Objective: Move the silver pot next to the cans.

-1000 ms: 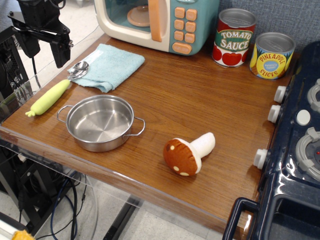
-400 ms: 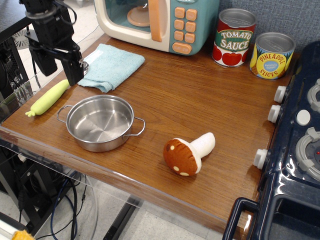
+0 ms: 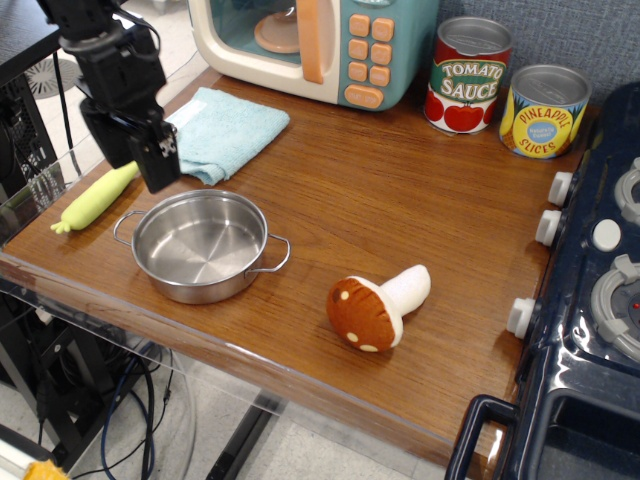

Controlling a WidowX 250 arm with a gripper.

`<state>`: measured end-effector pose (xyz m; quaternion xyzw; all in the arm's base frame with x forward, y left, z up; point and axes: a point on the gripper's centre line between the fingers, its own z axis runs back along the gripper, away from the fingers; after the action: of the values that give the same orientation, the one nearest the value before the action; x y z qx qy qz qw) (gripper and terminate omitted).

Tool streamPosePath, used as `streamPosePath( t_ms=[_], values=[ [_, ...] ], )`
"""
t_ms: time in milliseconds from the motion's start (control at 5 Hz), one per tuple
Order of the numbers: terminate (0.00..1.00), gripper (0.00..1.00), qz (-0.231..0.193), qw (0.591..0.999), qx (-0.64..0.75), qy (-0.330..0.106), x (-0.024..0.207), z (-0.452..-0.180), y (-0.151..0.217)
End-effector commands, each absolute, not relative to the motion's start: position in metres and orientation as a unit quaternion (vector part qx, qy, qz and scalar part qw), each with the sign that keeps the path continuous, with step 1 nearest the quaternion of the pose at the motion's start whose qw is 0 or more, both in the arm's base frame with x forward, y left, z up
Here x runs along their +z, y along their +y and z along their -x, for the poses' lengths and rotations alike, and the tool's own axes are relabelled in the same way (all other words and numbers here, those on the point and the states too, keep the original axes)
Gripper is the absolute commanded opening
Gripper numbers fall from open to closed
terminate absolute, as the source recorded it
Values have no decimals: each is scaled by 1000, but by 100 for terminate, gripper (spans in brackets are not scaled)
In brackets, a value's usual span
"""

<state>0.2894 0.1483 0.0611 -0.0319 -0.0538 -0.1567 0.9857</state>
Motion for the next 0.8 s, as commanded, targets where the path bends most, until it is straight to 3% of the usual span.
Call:
streamPosePath(
  t_ms=[0, 200, 400, 600],
  values=[
    [0, 100, -14, 975, -212, -63, 61, -295, 130],
    [0, 100, -24, 974, -219, -49, 47, -299, 124],
    [0, 0, -24, 975, -216, -38, 34, -301, 122],
    [0, 0, -28, 975, -216, -34, 26, -302, 122]
  ],
)
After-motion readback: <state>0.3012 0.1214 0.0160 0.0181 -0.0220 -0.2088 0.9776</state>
